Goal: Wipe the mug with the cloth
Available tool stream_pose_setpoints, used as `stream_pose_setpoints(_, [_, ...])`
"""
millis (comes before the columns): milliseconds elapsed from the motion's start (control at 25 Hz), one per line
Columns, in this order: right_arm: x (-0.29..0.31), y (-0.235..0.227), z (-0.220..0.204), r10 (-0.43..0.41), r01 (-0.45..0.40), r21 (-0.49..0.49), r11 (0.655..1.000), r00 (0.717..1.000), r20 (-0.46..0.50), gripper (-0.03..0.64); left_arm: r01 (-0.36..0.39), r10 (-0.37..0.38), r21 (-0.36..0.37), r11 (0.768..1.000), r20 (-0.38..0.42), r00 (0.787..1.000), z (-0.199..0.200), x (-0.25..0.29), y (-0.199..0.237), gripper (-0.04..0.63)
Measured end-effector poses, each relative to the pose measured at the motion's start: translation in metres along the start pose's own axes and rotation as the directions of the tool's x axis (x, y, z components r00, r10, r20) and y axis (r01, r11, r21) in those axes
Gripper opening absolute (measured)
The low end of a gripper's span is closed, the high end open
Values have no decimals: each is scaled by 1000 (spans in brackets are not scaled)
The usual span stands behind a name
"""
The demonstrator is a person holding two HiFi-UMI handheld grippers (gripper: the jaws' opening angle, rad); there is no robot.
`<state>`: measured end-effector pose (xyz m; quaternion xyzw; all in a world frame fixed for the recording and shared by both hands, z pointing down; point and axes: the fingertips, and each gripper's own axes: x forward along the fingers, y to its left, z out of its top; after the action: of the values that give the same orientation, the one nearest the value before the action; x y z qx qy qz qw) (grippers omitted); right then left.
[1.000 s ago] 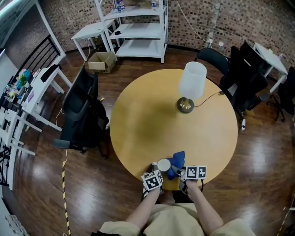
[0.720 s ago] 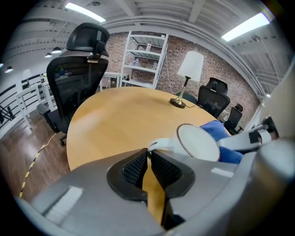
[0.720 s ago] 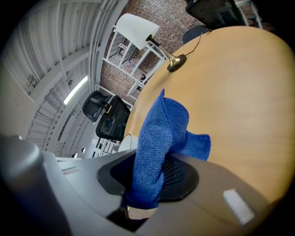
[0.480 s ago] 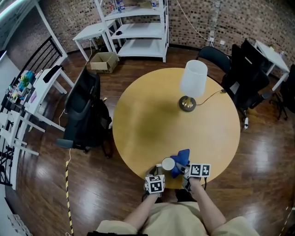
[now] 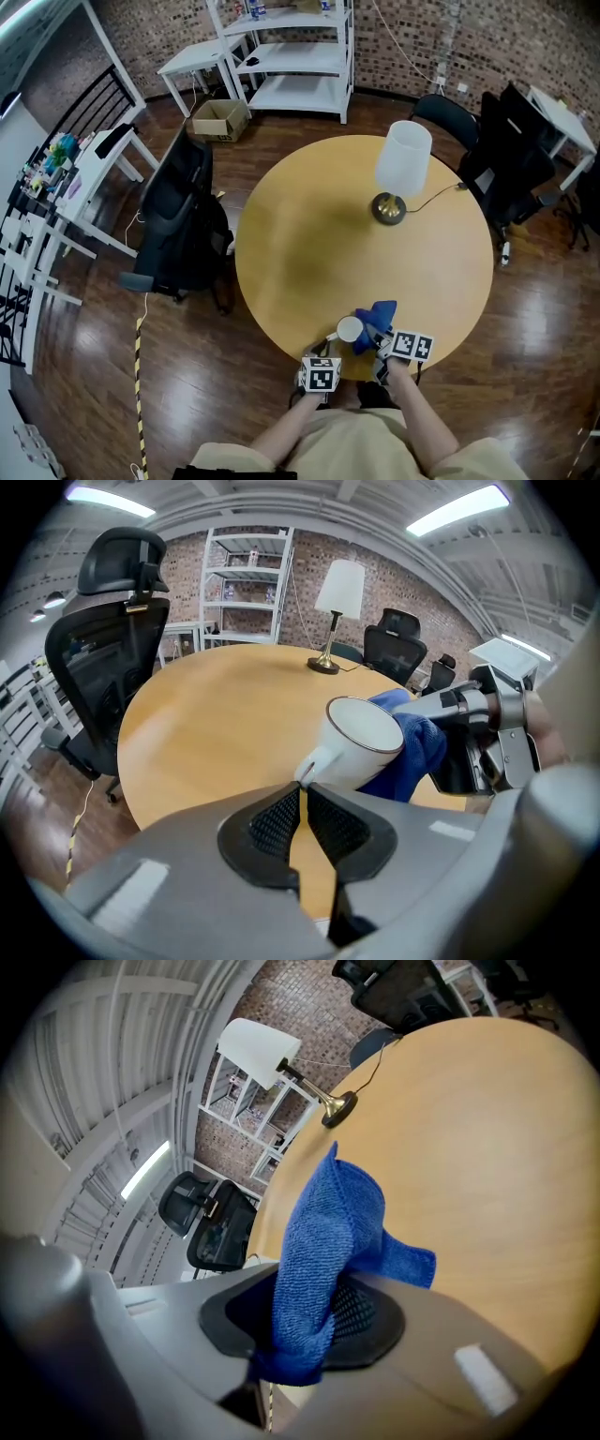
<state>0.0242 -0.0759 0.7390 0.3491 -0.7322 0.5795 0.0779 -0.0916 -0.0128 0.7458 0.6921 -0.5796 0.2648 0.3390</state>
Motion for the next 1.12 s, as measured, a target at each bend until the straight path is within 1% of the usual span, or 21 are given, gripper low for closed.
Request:
stream_pose_setpoints(240, [-5, -5, 1, -5, 2, 42, 999, 998, 56, 101, 19, -18, 13, 1000, -14, 1000, -2, 1, -7, 15])
stream_pose_setpoints(440, [-13, -8, 8, -11, -1, 82, 997, 990, 142, 101, 41, -40, 30, 999, -22, 999, -5, 0, -22, 18])
stream_pose_setpoints(640, [-16, -10, 9, -11, -6, 94, 996, 983, 181, 101, 72, -71, 30, 997, -28, 997, -9, 4, -33, 20])
stream_pose_setpoints(760, [-13, -10, 3, -1, -10, 74, 997, 987, 159, 101, 114, -113, 73, 991, -15, 993, -3, 5, -48, 20])
stream_pose_setpoints(840, [-8, -5, -8, 23, -27, 37, 999, 995, 98, 104, 148, -150, 129, 981, 5, 989, 5, 6, -61, -11])
stream_pose_setpoints(920, [-2, 1, -18, 43, -43, -1, 999, 998, 45, 115, 179, -180, 183, 967, -10, 984, 4, 10, -74, -11])
stream_pose_setpoints(960, [-1, 2, -19, 44, -44, -10, 999, 998, 37, 115, 187, -187, 200, 962, -19, 982, 3, 11, -78, -11])
stream_pose_setpoints(1040, [-3, 1, -14, 47, -47, -12, 999, 998, 38, 117, 185, -186, 205, 961, -14, 983, 2, 12, -77, -11])
stream_pose_setpoints(1120, [-5, 1, -6, 55, -55, -11, 998, 997, 45, 117, 176, -179, 178, 968, 0, 984, 2, 8, -68, -11])
